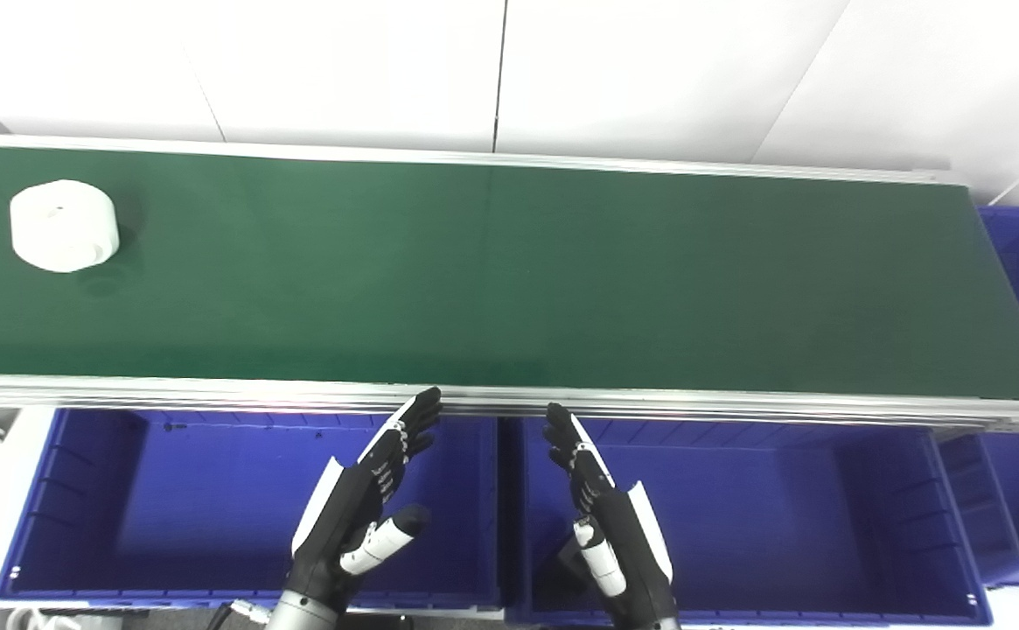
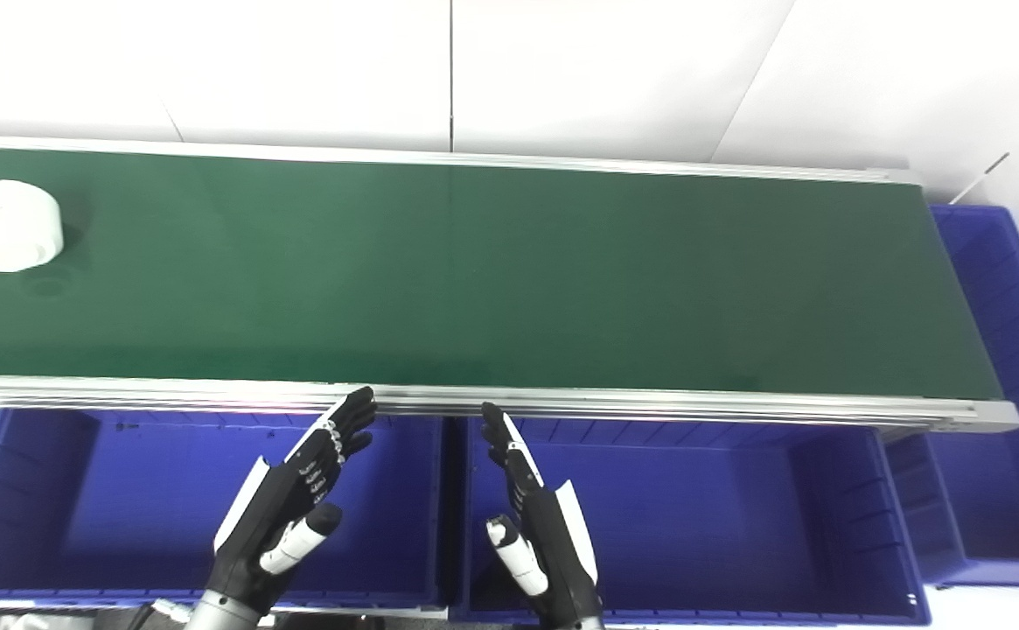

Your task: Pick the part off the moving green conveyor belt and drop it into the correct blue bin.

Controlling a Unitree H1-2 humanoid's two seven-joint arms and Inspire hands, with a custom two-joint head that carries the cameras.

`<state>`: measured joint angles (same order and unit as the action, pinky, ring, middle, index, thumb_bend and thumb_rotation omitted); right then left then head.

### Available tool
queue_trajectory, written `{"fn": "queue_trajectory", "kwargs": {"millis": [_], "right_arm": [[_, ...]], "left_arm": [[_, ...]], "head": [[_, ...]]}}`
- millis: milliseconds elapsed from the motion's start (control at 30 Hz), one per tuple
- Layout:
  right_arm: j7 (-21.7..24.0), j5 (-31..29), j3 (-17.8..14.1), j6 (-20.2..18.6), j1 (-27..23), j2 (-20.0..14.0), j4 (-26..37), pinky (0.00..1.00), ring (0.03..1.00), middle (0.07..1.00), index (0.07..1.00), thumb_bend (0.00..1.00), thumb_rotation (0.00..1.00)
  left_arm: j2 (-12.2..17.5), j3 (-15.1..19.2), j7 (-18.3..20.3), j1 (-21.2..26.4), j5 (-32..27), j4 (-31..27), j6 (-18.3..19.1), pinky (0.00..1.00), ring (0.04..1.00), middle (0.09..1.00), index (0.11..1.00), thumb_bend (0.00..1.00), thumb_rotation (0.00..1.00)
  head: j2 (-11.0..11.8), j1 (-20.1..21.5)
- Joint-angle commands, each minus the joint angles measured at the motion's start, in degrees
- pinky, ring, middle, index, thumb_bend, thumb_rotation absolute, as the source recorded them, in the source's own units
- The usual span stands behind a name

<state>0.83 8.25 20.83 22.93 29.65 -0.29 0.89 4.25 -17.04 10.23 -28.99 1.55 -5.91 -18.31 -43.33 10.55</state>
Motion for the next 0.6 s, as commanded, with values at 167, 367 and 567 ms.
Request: {"fn": "queue_trajectory", "kwargs": {"millis": [167, 367, 567], "right_arm": [[0.5, 0.1, 0.3, 2.3, 0.3, 0.4, 1.4, 0.96, 0.961, 0.971, 0.964, 0.84, 0.99], [0.6, -0.1, 0.4, 2.4, 0.3, 0.3, 1.2, 0.96, 0.963, 0.973, 0.966, 0.83, 0.99], [0.6, -0.3, 0.3, 2.5, 0.2, 0.3, 1.1, 0.96, 0.964, 0.973, 0.963, 0.84, 0.98]], "left_arm": [[-0.2, -0.1, 0.1, -0.2, -0.7, -1.1, -2.2, 0.92, 0.948, 0.933, 0.916, 0.82, 0.78], [-0.2, -0.1, 0.0, -0.3, -0.4, -1.1, -2.4, 0.92, 0.950, 0.936, 0.919, 0.82, 0.79], [-0.3, -0.1, -0.1, -0.3, -0.3, -1.0, -2.4, 0.91, 0.946, 0.936, 0.918, 0.83, 0.79]], "head": [[0.0, -0.1], [0.1, -0.1], [0.2, -0.2]]}}
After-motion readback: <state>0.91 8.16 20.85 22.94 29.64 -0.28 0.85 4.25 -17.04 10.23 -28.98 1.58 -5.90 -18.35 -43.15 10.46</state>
